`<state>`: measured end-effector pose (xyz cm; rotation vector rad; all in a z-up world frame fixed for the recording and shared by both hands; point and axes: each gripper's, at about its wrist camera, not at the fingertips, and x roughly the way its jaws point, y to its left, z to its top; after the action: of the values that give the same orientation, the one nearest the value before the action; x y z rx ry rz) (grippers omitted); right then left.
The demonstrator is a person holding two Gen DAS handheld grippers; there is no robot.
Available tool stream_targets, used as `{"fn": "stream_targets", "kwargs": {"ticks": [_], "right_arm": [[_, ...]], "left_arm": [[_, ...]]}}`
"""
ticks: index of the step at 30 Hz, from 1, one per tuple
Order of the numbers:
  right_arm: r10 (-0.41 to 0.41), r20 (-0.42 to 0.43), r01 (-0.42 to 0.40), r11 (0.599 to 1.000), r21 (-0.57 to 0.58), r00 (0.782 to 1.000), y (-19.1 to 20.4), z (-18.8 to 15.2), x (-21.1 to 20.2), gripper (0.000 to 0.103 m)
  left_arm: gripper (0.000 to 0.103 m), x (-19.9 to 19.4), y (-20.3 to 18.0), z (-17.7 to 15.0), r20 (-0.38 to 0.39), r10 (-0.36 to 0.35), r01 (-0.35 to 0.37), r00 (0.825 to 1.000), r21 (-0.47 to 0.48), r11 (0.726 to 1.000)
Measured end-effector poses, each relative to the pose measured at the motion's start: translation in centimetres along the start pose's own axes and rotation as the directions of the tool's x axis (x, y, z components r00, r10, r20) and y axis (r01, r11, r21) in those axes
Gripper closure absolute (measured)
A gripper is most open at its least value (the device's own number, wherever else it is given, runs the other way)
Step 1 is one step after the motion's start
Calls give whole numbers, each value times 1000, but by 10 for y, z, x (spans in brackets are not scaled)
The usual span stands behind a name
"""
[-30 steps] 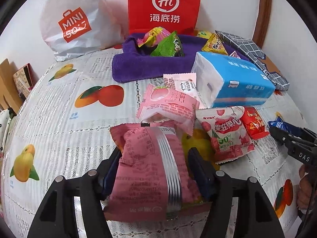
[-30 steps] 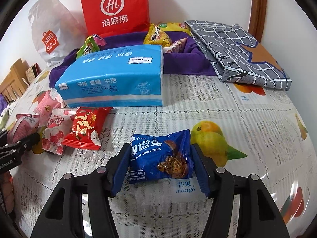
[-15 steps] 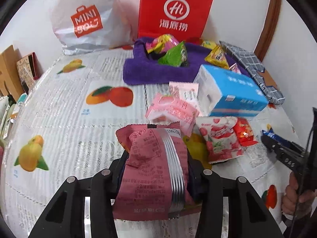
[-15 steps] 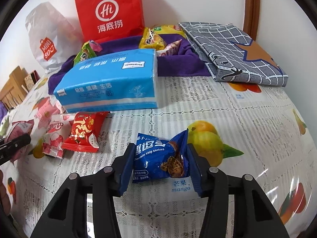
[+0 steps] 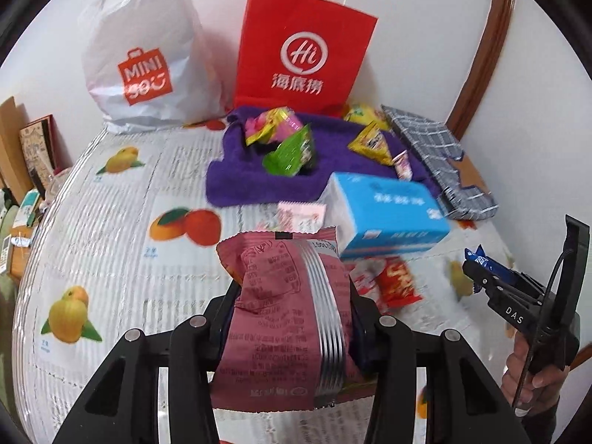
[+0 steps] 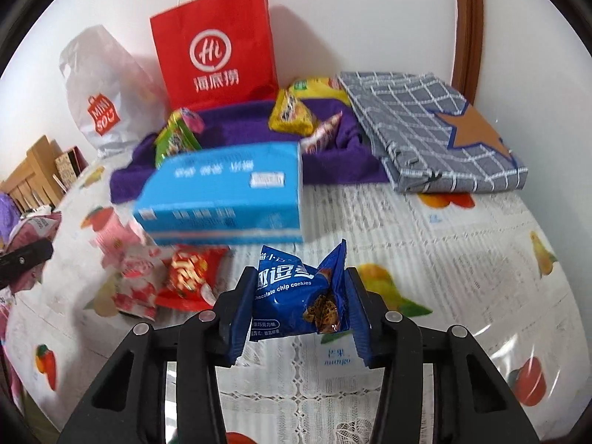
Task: Organize snacks
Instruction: 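Carry the blue packet and pink bag over the purple towel with both tools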
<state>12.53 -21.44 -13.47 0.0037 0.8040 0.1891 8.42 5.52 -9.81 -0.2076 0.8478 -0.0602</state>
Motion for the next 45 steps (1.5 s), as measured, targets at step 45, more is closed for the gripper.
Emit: {"fn": "stream_targets", "kwargs": {"ticks": [45], "right_arm": [[88, 100, -91, 995, 30, 991, 33, 222, 69, 57]], "left_arm": [[58, 79, -14, 199, -2, -43, 43, 999, -19, 999]]}}
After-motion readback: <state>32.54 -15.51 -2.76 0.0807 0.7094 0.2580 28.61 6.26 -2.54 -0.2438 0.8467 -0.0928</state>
